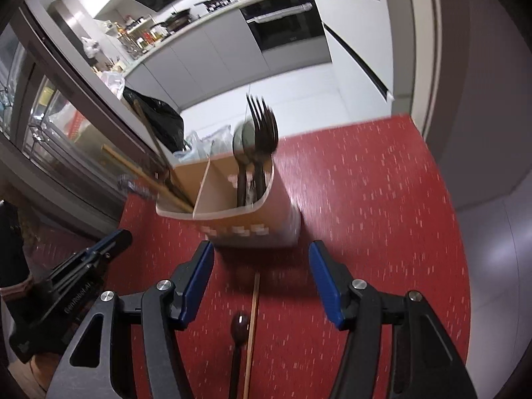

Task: Organize utensils
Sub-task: 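Open both tools to drop the chopstick and spoon into the holder, then withdraw, then lower both tools toward the last brown spoon and chopstick on the counter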

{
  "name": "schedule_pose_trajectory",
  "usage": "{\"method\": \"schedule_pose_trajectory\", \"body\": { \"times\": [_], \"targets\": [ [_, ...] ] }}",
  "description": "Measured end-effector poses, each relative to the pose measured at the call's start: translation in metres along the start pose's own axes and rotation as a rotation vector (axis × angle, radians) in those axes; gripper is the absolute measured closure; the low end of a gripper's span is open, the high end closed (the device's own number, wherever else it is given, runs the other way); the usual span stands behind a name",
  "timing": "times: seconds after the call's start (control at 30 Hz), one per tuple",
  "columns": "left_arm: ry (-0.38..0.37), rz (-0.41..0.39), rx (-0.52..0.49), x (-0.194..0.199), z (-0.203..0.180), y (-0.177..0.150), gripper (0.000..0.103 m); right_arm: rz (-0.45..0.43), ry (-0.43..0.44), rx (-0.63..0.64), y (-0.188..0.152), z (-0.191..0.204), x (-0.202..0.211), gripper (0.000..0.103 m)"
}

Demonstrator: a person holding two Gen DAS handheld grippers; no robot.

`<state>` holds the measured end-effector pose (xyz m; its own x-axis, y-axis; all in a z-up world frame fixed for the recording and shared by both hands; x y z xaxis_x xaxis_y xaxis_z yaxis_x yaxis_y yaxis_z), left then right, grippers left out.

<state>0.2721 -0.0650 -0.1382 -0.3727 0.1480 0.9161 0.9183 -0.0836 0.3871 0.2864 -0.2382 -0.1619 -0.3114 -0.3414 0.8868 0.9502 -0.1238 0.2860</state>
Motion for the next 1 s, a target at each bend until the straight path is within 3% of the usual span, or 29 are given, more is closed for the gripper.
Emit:
{"method": "schedule_pose_trajectory", "body": {
  "times": [0.13,0.17,0.2,0.53,0.67,0.83,0.93,1.0],
  "targets": [
    [0.011,0.036,0.002,0.005,0.007,-0.022,0.074,0.044,0.003,-0.026,-0.023,0.002,-0.004,0.03],
    [0.012,0.047,0.007,0.006,0.01,-0.028,0.041,0.053,0.005,-0.031,-0.029,0.003,-0.005,0.028],
    [0.017,0.064,0.016,0.005,0.014,-0.033,0.0,0.061,0.006,-0.034,-0.033,0.004,-0.006,0.024],
    [0.042,0.158,0.083,-0.014,0.048,-0.082,0.0,0.217,-0.037,-0.063,-0.08,0.006,-0.048,0.018],
    [0.083,0.244,0.091,-0.039,0.063,-0.111,0.0,0.301,-0.099,-0.042,-0.1,0.003,-0.074,0.018],
    [0.08,0.333,0.108,-0.067,0.071,-0.141,0.0,0.369,-0.153,-0.03,-0.111,0.003,-0.11,0.018],
    [0.072,0.359,0.09,-0.076,0.066,-0.153,0.0,0.369,-0.158,-0.045,-0.104,0.003,-0.126,0.033],
    [0.064,0.376,0.07,-0.082,0.06,-0.158,0.0,0.369,-0.173,-0.047,-0.097,0.004,-0.136,0.051]
  ]
}}
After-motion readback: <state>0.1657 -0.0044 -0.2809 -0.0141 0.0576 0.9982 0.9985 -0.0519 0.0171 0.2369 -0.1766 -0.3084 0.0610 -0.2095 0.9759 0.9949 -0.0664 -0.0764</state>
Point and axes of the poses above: each gripper's, at about its wrist camera, not at the fingertips, and x roughly against the way its jaws point, z to its left, y to its top, the point moved 8 cm from there along -x, roughly the way its jaws point, and after that the axes turned 13 degrees about z, right-handed, at the moved point
